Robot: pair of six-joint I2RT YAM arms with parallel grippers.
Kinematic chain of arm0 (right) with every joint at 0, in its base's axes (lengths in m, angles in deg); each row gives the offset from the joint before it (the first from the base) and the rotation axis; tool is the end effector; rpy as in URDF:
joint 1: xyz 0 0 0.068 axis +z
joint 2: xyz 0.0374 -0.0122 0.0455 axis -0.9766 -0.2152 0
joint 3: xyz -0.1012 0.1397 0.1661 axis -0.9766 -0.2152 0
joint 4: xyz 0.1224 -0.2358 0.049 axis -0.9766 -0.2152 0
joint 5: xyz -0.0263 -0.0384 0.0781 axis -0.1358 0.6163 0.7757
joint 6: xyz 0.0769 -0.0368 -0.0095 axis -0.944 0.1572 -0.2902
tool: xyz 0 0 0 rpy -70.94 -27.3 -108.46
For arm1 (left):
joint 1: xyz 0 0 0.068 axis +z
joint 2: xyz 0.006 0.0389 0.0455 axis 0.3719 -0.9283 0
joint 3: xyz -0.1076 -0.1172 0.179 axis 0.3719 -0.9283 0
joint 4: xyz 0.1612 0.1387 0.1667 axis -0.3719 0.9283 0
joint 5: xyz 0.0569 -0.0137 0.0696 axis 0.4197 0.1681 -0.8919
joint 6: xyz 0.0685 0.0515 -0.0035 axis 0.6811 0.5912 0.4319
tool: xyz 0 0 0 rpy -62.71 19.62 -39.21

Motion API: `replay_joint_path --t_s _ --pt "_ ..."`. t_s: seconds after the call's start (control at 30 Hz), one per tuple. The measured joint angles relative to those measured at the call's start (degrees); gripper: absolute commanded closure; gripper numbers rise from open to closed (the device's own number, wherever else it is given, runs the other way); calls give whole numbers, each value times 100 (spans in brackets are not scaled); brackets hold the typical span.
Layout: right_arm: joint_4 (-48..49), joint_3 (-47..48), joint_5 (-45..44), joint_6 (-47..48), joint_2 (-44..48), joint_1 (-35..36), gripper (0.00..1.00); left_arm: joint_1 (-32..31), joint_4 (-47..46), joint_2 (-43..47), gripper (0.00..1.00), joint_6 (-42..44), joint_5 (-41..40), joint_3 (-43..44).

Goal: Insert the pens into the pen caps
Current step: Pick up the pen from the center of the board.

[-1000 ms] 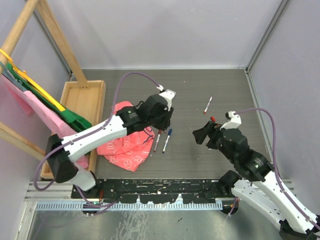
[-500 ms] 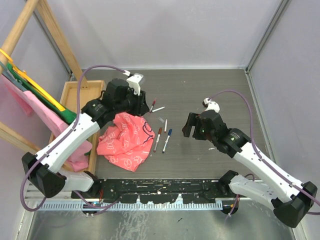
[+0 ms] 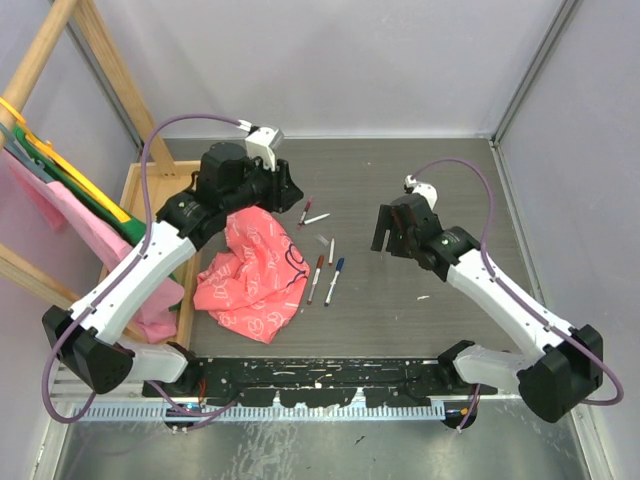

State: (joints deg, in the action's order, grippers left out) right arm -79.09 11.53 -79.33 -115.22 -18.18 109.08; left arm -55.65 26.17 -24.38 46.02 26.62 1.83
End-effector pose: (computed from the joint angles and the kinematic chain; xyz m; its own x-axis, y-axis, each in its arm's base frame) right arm 0.2523 0.1292 0.2332 -0.7011 0.1727 -0.6919 0.0518 0.9800 0.1921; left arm 0.2847 -0.2056 0.3572 -0.4592 0.0284 -0.8879 0.5837 0.7630 -0.2775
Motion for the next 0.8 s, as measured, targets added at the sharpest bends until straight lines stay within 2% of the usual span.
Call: replay_joint_path --t_s 0.17,0.47,0.8 --pt "245 199 50 249 -472 -592 19 9 -374 59 57 85 4 -372" --pt "863 756 227 518 -1786 -1740 23 11 -376 68 57 197 7 -588" --pt "1220 1912 289 748 -3456 -2463 35 11 -341 271 56 367 -20 -588"
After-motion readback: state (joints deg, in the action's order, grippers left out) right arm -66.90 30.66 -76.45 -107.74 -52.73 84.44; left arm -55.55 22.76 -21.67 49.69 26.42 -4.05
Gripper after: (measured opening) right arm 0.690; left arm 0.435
